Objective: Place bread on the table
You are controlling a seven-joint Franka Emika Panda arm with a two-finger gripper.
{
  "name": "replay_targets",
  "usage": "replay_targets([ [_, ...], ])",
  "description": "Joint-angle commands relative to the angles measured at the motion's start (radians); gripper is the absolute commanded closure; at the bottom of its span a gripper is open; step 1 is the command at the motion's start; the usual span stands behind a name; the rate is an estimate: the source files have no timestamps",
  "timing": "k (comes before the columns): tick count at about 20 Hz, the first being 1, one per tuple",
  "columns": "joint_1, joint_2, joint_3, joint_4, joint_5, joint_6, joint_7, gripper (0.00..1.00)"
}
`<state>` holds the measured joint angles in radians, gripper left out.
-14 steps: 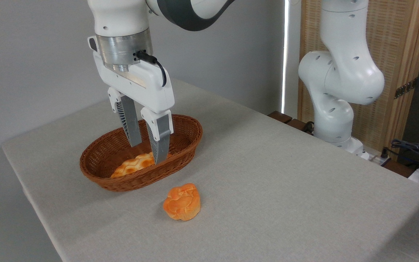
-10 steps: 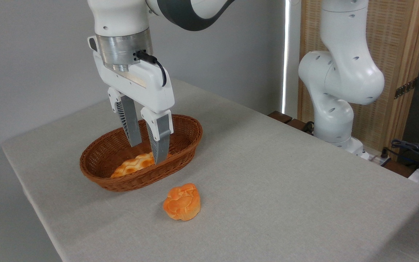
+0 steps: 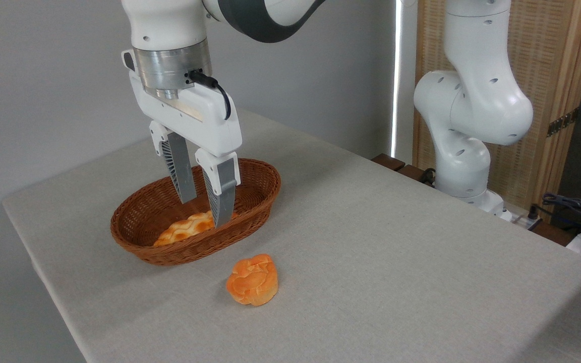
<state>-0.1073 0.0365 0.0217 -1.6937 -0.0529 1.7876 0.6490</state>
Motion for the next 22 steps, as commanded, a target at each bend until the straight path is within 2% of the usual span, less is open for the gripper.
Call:
replay_targets([
  [1,-0.008,-0.003,0.007,0.017,0.002,-0.027,-0.006,0.0],
  [16,-0.011,0.003,0.001,0.009,0.001,-0.028,-0.009,0.0],
  [22,-0.011,0.039,-0.064,0.006,-0.001,-0.037,-0.009,0.0],
])
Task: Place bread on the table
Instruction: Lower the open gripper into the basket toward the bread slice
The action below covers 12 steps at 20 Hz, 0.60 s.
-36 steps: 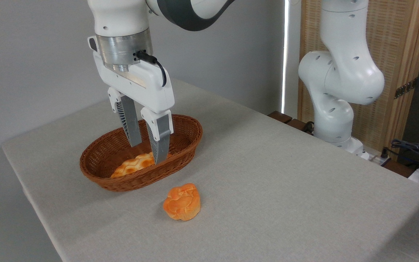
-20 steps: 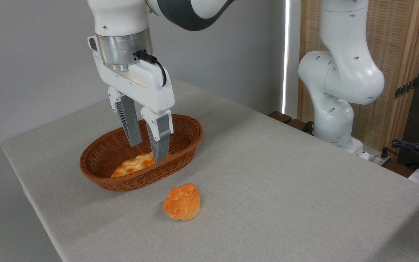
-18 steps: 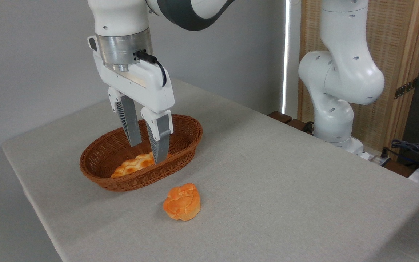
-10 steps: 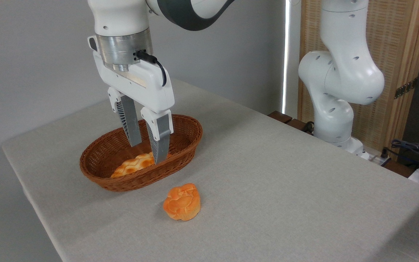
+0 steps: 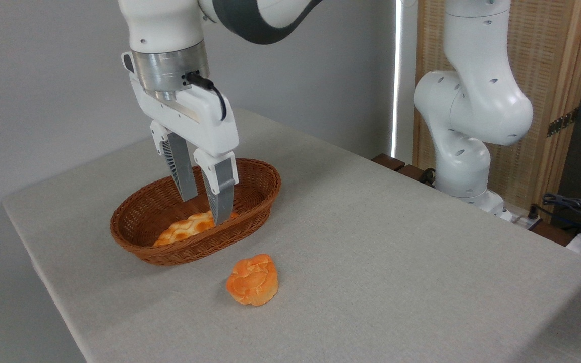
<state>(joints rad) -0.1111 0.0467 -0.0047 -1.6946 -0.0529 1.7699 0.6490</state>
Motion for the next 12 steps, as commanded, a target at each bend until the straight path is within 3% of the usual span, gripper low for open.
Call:
replay_targets([
  [1,-0.007,0.038,-0.06,0.001,-0.001,-0.007,-0.008,0.0],
  [5,-0.007,0.065,-0.136,-0.023,-0.001,0.028,-0.009,0.0],
  [8,-0.007,0.073,-0.158,-0.036,-0.002,0.037,-0.011,0.0],
  [12,-0.012,0.104,-0.178,-0.036,-0.057,0.045,-0.011,0.0],
])
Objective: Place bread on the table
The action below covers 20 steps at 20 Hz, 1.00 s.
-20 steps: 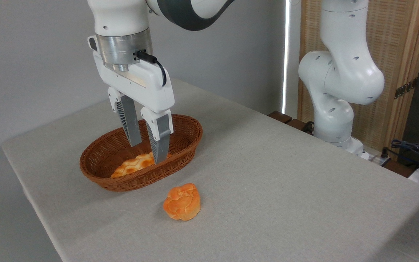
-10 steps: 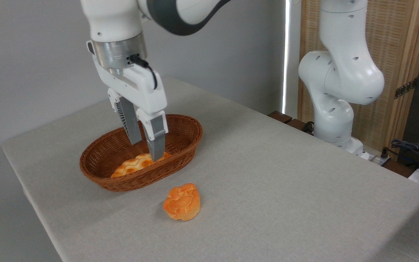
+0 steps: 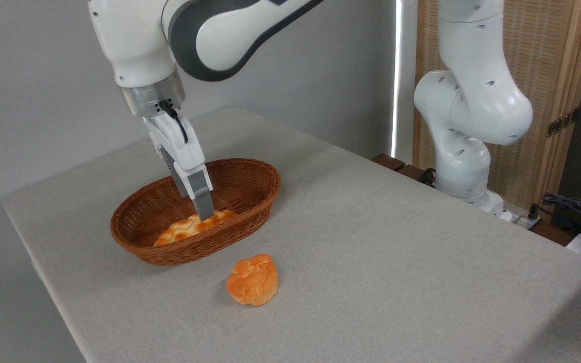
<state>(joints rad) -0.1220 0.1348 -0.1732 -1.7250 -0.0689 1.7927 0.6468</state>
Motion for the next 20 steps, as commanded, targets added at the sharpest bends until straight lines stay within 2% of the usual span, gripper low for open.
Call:
replay_targets([
  [1,-0.001,0.017,-0.011,-0.005,-0.043,0.022,-0.009,0.0],
  [10,-0.011,0.081,-0.025,-0.005,-0.04,0.094,-0.009,0.0],
  [20,-0.019,0.117,-0.026,-0.005,-0.029,0.099,-0.004,0.0],
])
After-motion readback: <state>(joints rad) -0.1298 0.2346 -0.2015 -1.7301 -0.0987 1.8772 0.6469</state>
